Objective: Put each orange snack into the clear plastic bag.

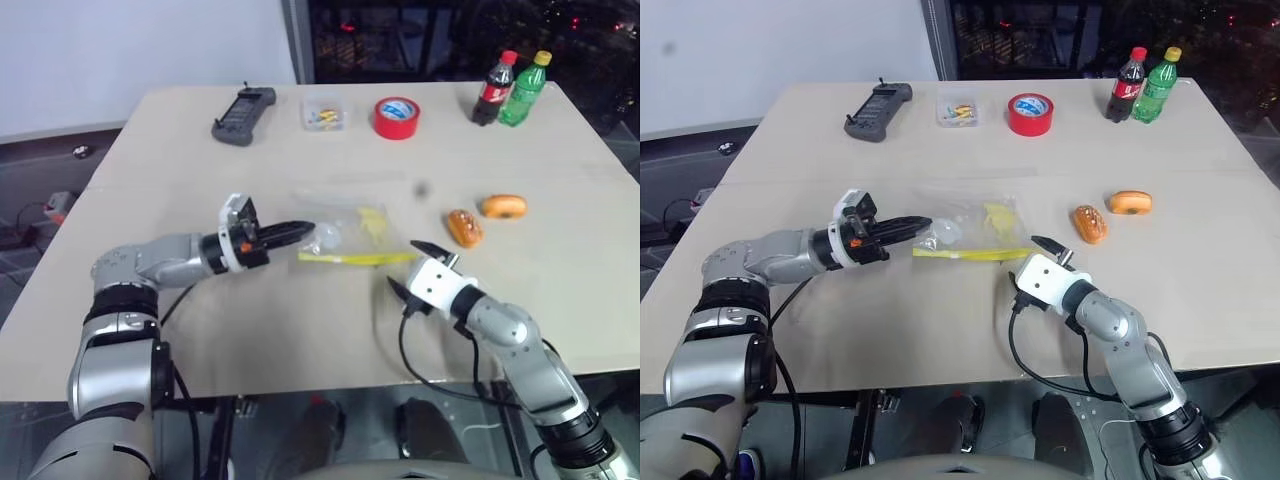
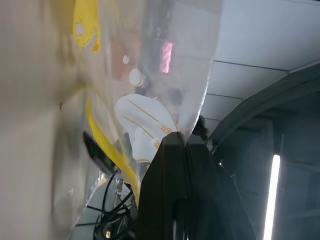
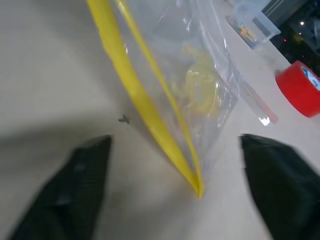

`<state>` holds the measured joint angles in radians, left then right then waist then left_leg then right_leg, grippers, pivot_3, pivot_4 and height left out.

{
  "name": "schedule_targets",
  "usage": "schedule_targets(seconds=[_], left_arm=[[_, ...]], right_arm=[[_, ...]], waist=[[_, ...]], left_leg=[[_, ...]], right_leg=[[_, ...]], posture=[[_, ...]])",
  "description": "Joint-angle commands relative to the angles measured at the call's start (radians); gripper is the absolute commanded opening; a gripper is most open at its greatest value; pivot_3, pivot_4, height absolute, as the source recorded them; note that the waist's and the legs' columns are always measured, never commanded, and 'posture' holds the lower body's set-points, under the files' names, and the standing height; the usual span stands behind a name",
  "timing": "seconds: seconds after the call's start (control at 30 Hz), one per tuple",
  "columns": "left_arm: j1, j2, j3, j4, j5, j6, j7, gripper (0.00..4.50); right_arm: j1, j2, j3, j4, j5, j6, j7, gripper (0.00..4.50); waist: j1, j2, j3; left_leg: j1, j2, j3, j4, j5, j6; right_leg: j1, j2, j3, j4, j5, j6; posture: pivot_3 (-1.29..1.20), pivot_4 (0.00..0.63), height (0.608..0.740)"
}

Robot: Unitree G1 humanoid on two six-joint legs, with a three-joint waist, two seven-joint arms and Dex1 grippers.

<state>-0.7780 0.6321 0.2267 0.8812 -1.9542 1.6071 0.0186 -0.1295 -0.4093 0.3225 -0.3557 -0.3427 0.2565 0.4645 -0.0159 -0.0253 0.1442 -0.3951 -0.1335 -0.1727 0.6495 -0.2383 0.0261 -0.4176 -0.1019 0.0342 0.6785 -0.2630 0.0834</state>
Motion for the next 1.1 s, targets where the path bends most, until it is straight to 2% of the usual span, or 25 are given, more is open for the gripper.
schedule_targets(seconds=[0.03,0.27,0.37,0.43,0.47,0.5,0.63,0.77,0.83,0.97,1.1], left_arm=[[-0.027,-0.015,0.049,0.007,-0.018,0.006,0.024,0.0],[-0.031,-0.033,0.078,-0.001,-0.018,0.007,0.053,0.0],[-0.035,-0.034,0.094,0.0,-0.018,0.007,0.067,0.0],[-0.032,-0.035,0.102,-0.004,-0.018,0.007,0.075,0.0],[-0.029,-0.036,0.106,-0.008,-0.018,0.007,0.079,0.0],[-0.026,-0.038,0.113,-0.011,-0.018,0.007,0.084,0.0],[-0.018,-0.047,0.137,-0.024,-0.018,0.003,0.103,0.0],[0.017,-0.071,0.164,-0.108,-0.018,-0.026,0.141,0.0],[0.063,-0.092,0.185,-0.227,-0.018,-0.082,0.194,0.0],[0.188,-0.062,0.151,-0.587,0.026,-0.247,0.31,0.0],[0.21,-0.014,0.12,-0.863,0.254,-0.326,0.218,1.73]], right_arm=[[-0.045,0.027,0.04,0.036,-0.055,-0.045,-0.045,4.45],[-0.143,0.125,0.07,0.231,-0.13,-0.106,-0.197,4.45],[-0.175,0.149,0.046,0.294,-0.127,-0.142,-0.246,3.77],[-0.186,0.152,0.04,0.316,-0.123,-0.158,-0.257,2.87],[-0.19,0.152,0.038,0.322,-0.122,-0.168,-0.261,2.27],[-0.192,0.153,0.035,0.326,-0.119,-0.174,-0.263,1.95],[-0.203,0.153,0.025,0.335,-0.104,-0.198,-0.263,0.16],[-0.226,0.147,0.008,0.343,-0.092,-0.216,-0.261,0.07],[-0.245,0.143,-0.007,0.354,-0.079,-0.218,-0.254,0.07],[-0.355,0.097,-0.05,0.432,-0.062,-0.206,-0.214,0.07],[-0.503,0.033,-0.067,0.554,-0.043,-0.174,-0.124,0.0]], waist=[[-0.001,0.0,0.0],[-0.003,0.0,0.0],[-0.004,0.0,0.0],[-0.005,0.0,0.0],[-0.005,0.0,0.0],[-0.005,0.0,0.0],[-0.011,0.0,0.0],[-0.023,0.0,0.0],[-0.028,0.0,0.0],[-0.032,0.0,0.0],[-0.023,0.0,0.0]], left_leg=[[0.0,0.0,0.0,0.0,0.0,0.0],[0.0,0.0,0.0,0.0,0.0,0.0],[0.0,0.0,0.0,0.001,0.0,0.0],[0.0,0.0,0.0,0.001,0.0,0.0],[0.0,0.0,0.0,0.001,0.0,0.0],[0.0,0.0,0.0,0.001,0.0,0.0],[0.0,0.0,0.0,0.001,0.0,0.0],[0.0,0.0,0.0,0.001,0.0,0.0],[0.0,0.0,0.0,0.001,0.0,0.0],[0.0,0.001,0.001,0.0,0.0,0.0],[0.0,0.002,0.002,0.001,0.0,0.0]], right_leg=[[0.0,0.0,0.0,0.0,0.0,0.0],[0.0,0.0,0.0,0.0,0.0,0.0],[0.0,0.0,0.0,0.001,0.0,0.0],[0.0,0.0,0.0,0.001,0.0,0.0],[0.0,0.0,0.0,0.001,0.0,0.0],[0.0,0.0,0.0,0.001,0.0,0.0],[0.0,0.001,0.0,0.001,0.0,0.0],[0.0,0.0,0.0,0.001,0.0,0.0],[0.0,0.0,0.001,0.001,0.0,0.0],[0.0,-0.003,0.007,0.001,0.0,0.0],[0.0,-0.001,0.006,0.001,0.001,-0.001]], posture=[[0.0,0.15,0.74],[0.0,0.15,0.74],[0.0,0.15,0.74],[0.0,0.15,0.74],[0.0,0.15,0.74],[0.0,0.15,0.74],[0.0,0.15,0.74],[0.0,0.15,0.74],[0.0,0.15,0.74],[0.0,0.15,0.74],[0.0,0.15,0.74]])
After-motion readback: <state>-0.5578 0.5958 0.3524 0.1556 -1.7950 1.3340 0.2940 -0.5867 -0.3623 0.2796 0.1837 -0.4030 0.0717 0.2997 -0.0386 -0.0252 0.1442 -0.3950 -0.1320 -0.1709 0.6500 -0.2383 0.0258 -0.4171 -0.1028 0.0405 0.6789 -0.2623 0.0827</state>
